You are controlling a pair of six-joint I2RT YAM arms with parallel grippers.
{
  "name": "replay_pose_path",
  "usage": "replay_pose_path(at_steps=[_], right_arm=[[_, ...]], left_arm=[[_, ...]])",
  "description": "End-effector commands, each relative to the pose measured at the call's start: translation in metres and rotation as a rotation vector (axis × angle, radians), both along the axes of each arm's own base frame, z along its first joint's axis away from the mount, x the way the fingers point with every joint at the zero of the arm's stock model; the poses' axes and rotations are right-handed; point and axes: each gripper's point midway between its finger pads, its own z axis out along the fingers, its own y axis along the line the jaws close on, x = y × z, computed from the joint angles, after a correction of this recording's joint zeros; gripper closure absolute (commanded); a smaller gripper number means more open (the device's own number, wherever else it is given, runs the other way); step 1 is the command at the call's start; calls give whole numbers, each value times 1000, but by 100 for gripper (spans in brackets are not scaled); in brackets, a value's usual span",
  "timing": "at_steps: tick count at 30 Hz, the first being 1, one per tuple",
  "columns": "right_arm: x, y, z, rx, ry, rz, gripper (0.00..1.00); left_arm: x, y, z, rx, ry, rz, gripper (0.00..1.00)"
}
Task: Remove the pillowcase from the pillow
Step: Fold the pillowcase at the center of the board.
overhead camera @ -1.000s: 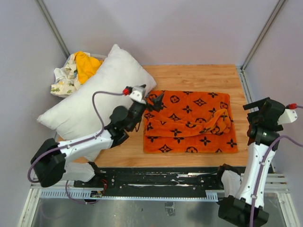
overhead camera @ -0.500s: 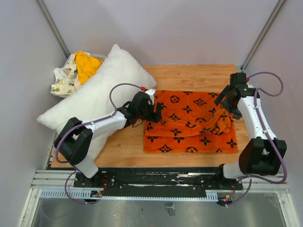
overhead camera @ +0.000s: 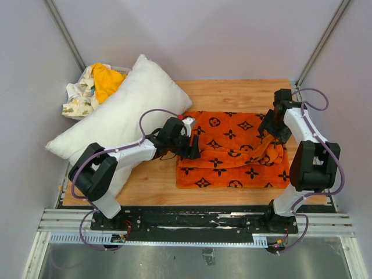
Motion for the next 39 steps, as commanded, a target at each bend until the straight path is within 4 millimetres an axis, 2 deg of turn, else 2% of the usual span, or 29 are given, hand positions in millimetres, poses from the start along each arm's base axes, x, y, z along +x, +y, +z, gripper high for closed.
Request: replay_pose_path(at_steps=[1, 4, 7, 9, 11, 14, 18, 23, 28, 31, 34, 37, 39], right_arm=[[21, 14, 2, 55, -68, 88, 24], [24, 17, -2, 67, -62, 111, 25], [27, 17, 0, 65, -75, 133, 25], [27, 15, -1, 54, -70, 143, 26], [26, 14, -3, 45, -54, 149, 26], [23, 11, -7, 34, -49, 146, 35], [19, 13, -8, 43, -81, 121, 42], [15, 17, -15, 66, -86, 97, 45], [11, 19, -25, 80, -74, 83, 48], [6, 20, -29, 87, -65, 82, 52], [2, 19, -27, 83, -72, 77, 64], [-5, 18, -20, 79, -83, 68, 79], [-11, 16, -14, 72, -96, 59, 83]], left_arm=[[3, -2, 2, -26, -9, 1, 34], [16, 9, 16, -46, -59, 72, 34], [33, 17, 51, -99, -125, 113, 29], [45, 25, 57, -59, -136, 148, 26], [51, 31, 42, 12, -102, 160, 26], [43, 27, 17, 39, -25, 122, 35], [36, 25, 9, 7, 10, 131, 37], [43, 33, -5, 78, 12, 163, 38], [46, 34, -17, 104, 20, 158, 40], [42, 27, -19, 76, 29, 125, 48], [40, 24, -19, 56, 29, 113, 62], [43, 31, -14, 72, 3, 141, 83], [45, 37, -4, 78, -33, 165, 89]])
